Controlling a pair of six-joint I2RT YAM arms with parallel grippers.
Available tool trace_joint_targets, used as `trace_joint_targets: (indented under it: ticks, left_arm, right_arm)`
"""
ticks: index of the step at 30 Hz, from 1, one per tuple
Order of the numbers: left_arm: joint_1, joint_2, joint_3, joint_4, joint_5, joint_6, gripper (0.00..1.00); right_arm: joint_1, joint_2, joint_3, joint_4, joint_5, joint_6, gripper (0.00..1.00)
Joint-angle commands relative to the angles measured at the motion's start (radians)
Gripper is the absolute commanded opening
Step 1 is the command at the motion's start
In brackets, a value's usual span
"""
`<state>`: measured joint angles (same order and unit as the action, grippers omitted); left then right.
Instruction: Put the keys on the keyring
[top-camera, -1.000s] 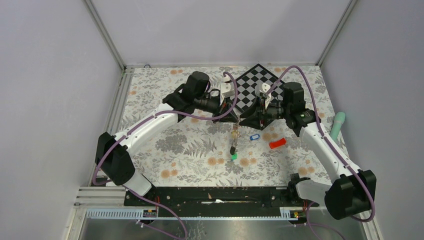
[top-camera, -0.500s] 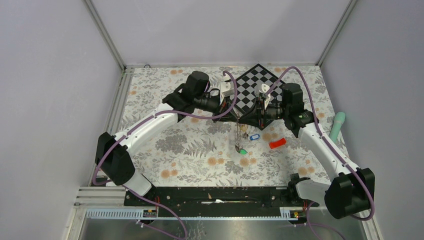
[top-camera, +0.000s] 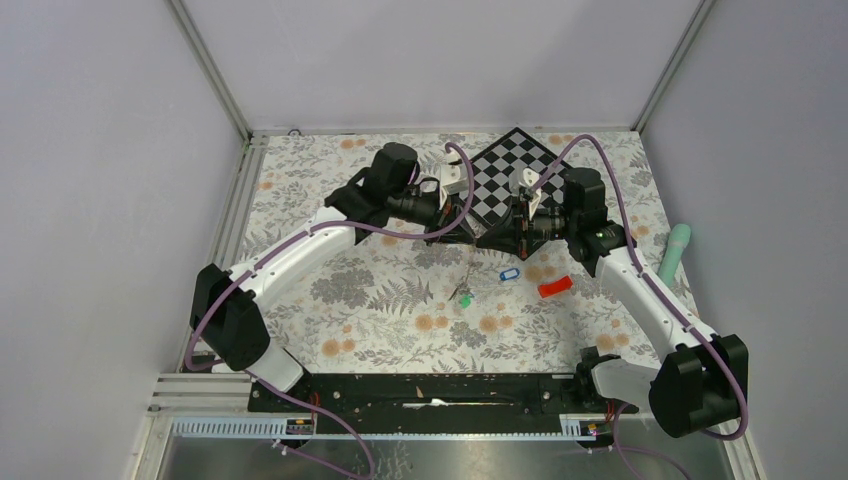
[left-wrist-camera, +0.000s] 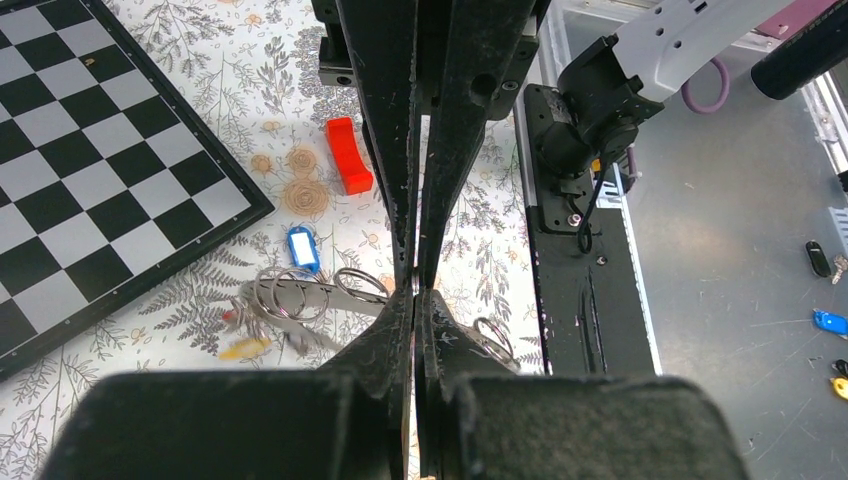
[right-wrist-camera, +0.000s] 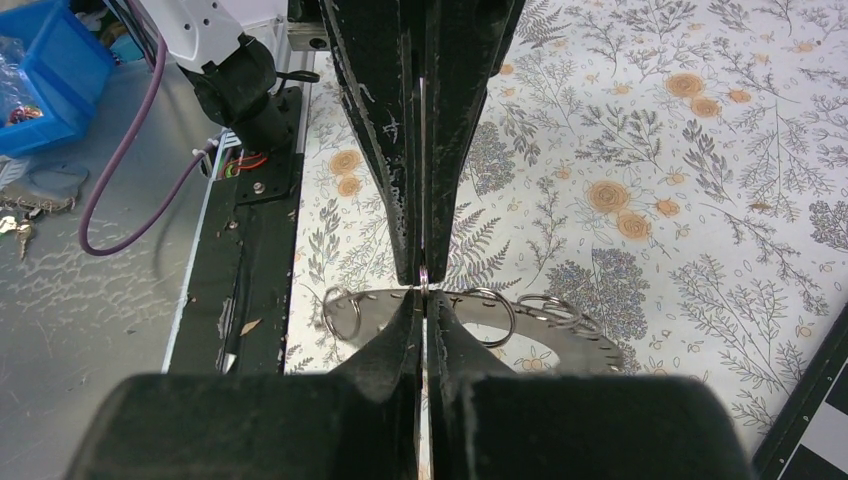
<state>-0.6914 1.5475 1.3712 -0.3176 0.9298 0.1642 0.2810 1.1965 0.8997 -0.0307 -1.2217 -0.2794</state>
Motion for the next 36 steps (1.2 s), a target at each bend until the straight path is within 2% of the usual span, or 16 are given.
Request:
trace_joint_targets:
  ticks: [1, 2, 3, 7, 10, 13, 15, 17, 18, 26, 28, 36]
  left_arm:
    - [0.004, -0.020, 0.003, 0.046, -0.008, 0.048, 0.00]
    - [0.007, -0.022, 0.005, 0.042, -0.005, 0.055, 0.00]
    - [0.010, -0.024, 0.006, 0.039, 0.002, 0.060, 0.05]
    - [0.033, -0.044, -0.003, 0.033, 0.064, 0.089, 0.32]
    - [0.054, -0.070, -0.029, 0.020, 0.114, 0.157, 0.44]
    - [0.077, -0.089, -0.065, 0.029, 0.149, 0.191, 0.52]
    - [0.089, -0.101, -0.094, 0.067, 0.158, 0.185, 0.54]
    - [0.092, -0.105, -0.118, 0.118, 0.156, 0.146, 0.55]
    - [0.092, -0.106, -0.126, 0.143, 0.154, 0.124, 0.55]
    - [0.092, -0.100, -0.142, 0.247, 0.131, 0.011, 0.46]
    - [0.090, -0.095, -0.143, 0.255, 0.136, 0.004, 0.40]
    - [0.089, -0.080, -0.134, 0.281, 0.140, -0.016, 0.31]
  right_arm:
    - [0.006, -0.004, 0.008, 0.060, -0.052, 0.001, 0.00]
    - [0.004, -0.003, 0.007, 0.061, -0.055, 0.000, 0.00]
    - [0.002, -0.004, 0.008, 0.062, -0.059, -0.002, 0.00]
    - [-0.004, -0.005, 0.013, 0.066, -0.082, -0.004, 0.00]
    - [-0.006, -0.004, 0.010, 0.118, -0.098, 0.036, 0.00]
    - [-0.006, 0.003, -0.038, 0.346, -0.115, 0.233, 0.00]
    - [-0.006, 0.017, -0.101, 0.641, -0.113, 0.456, 0.00]
    - [-0.006, 0.038, -0.161, 0.917, -0.100, 0.660, 0.00]
    - [-0.006, 0.047, -0.168, 0.965, -0.092, 0.707, 0.00]
    - [-0.006, 0.057, -0.154, 0.899, -0.045, 0.674, 0.00]
    - [-0.007, 0.059, -0.156, 0.899, -0.039, 0.678, 0.00]
    - [-0.006, 0.063, -0.160, 0.899, -0.033, 0.680, 0.00]
